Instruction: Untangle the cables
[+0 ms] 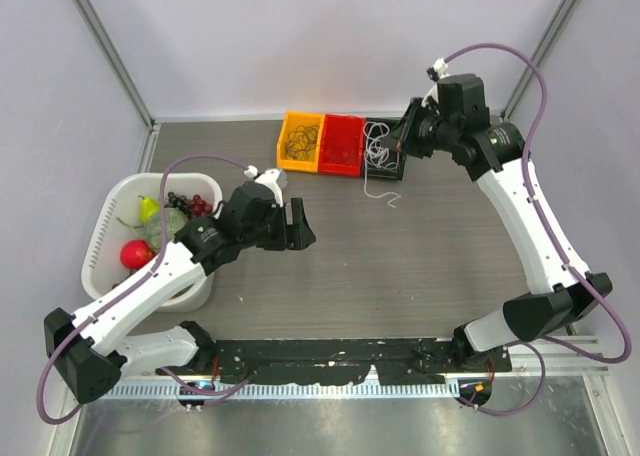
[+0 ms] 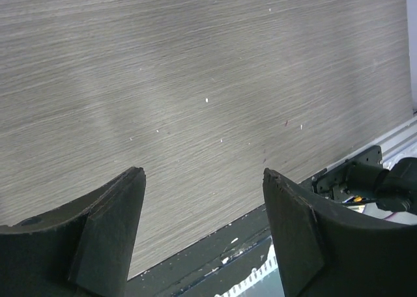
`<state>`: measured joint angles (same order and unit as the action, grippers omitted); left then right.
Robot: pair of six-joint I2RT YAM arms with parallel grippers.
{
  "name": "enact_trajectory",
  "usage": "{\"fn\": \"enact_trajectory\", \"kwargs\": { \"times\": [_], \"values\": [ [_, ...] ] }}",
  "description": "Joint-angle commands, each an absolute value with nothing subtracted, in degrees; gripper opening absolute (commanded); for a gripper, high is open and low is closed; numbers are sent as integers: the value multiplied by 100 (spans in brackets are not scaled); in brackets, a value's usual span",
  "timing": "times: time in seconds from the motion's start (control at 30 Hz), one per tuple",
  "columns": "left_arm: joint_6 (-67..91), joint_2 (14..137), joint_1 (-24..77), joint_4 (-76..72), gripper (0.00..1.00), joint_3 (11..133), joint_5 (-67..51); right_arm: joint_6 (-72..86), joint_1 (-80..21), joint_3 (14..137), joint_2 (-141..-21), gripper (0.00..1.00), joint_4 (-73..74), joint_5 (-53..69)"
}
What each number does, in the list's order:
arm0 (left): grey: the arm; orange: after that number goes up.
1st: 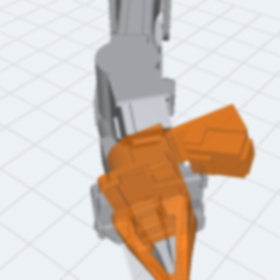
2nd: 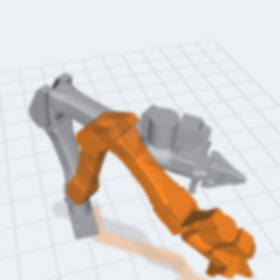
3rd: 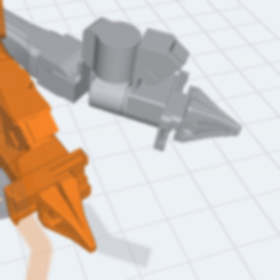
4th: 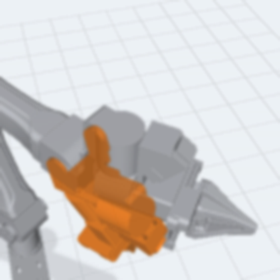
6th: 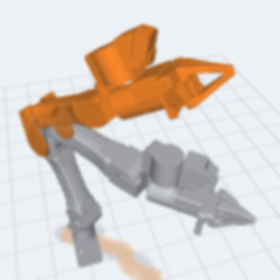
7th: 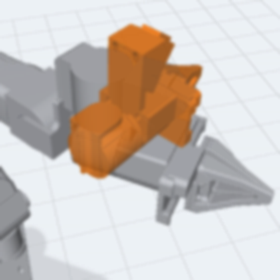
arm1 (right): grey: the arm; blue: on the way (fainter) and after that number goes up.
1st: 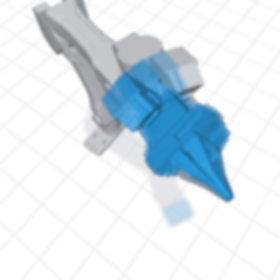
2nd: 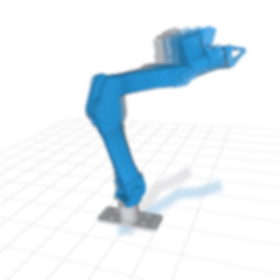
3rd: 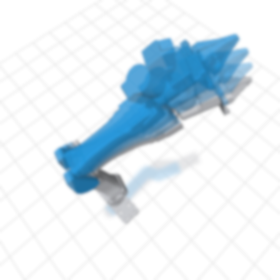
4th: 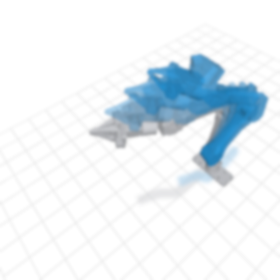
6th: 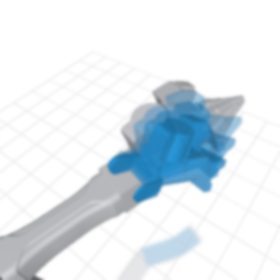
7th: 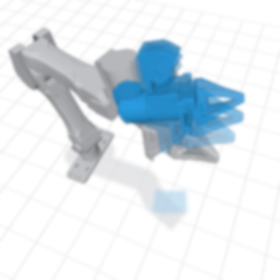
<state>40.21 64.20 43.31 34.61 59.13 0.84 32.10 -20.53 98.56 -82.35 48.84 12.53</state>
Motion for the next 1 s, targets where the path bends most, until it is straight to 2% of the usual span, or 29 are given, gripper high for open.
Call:
{"fn": "enact_trajectory", "kwargs": {
  "times": [0.0,0.3,0.47,0.63,0.97],
  "values": [
    [3543,6153,4307,3647,77,6310,-53,3349,-1846,10721,-8709,1,4570,564],
    [2718,6161,4307,3709,80,7162,-501,3498,-1424,12250,-10203,1,4183,518],
    [1628,6266,4307,4069,87,7873,-62,3445,-1371,13278,-11064,1,4271,343],
    [915,6398,4315,4412,89,8384,211,3445,-1205,13465,-11443,1,4017,97],
    [747,6451,4315,4351,90,8297,246,3288,-923,13597,-11900,1,3797,97]
  ]
}}
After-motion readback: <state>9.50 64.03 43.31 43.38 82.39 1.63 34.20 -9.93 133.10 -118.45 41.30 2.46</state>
